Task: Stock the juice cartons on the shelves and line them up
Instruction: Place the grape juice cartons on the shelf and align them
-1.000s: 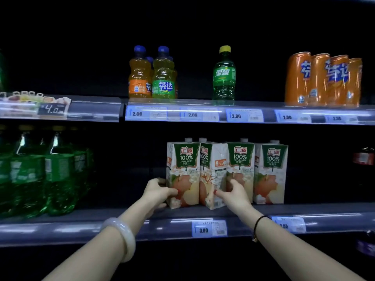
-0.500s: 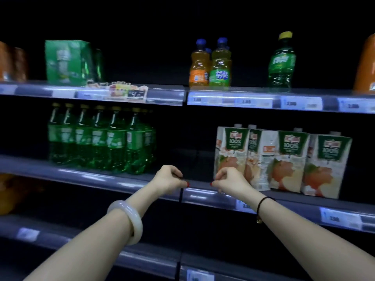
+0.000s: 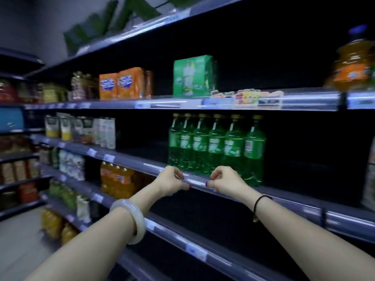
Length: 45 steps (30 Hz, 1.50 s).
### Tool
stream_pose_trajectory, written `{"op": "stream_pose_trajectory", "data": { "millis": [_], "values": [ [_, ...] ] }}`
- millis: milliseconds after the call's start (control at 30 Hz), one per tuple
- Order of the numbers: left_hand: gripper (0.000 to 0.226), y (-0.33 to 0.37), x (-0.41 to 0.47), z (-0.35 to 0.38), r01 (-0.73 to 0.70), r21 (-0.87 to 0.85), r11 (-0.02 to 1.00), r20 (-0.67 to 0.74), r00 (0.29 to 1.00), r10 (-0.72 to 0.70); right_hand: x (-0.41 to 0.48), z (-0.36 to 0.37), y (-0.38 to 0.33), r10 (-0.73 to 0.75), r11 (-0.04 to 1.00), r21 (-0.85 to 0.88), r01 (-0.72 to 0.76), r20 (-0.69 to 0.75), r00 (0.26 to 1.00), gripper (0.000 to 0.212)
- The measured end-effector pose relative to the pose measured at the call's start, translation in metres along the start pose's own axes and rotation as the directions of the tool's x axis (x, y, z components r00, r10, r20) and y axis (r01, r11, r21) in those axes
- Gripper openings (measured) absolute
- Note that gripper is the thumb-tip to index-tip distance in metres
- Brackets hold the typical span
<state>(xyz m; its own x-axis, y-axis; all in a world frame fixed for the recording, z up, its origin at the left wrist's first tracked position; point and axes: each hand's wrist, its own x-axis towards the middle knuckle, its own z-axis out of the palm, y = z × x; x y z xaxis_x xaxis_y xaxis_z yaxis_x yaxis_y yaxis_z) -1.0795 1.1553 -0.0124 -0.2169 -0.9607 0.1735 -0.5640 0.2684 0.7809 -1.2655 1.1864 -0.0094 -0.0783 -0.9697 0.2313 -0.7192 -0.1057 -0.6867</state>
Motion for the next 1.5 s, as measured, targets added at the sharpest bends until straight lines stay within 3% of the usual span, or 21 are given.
{"op": "stream_pose_trajectory", "data": {
  "millis": [267, 433, 533, 933, 1233, 1500],
  "values": [
    [0.020, -0.107, 0.030, -0.135, 0.067, 0.064, 0.996, -0.133, 0.989, -0.058, 0.077, 0.135, -0.109, -0.137, 0.981, 0.148, 0.128, 0.055, 0.989, 0.027],
    [0.034, -0.162, 0.059, -0.199, 0.127, 0.050, 0.991, -0.218, 0.969, -0.113, 0.132, 0.201, -0.161, -0.199, 0.968, 0.178, 0.177, 0.119, 0.973, 0.026],
    [0.032, -0.195, 0.082, -0.232, 0.145, 0.036, 0.989, -0.254, 0.958, -0.131, 0.170, 0.240, -0.185, -0.230, 0.963, 0.176, 0.205, 0.142, 0.963, 0.027],
    [0.036, -0.283, 0.226, -0.360, 0.124, 0.024, 0.992, -0.349, 0.931, -0.108, 0.365, 0.362, -0.271, -0.297, 0.938, 0.201, 0.281, 0.053, 0.953, 0.027],
    [0.036, -0.392, 0.316, -0.433, 0.163, -0.076, 0.984, -0.256, 0.950, -0.177, 0.463, 0.460, -0.313, -0.248, 0.967, 0.070, 0.243, 0.058, 0.967, 0.029],
    [0.033, -0.468, 0.397, -0.497, 0.111, -0.111, 0.988, 0.001, 0.994, -0.111, 0.522, 0.531, -0.323, -0.001, 0.994, 0.111, 0.020, -0.168, 0.986, 0.023]
  ]
}}
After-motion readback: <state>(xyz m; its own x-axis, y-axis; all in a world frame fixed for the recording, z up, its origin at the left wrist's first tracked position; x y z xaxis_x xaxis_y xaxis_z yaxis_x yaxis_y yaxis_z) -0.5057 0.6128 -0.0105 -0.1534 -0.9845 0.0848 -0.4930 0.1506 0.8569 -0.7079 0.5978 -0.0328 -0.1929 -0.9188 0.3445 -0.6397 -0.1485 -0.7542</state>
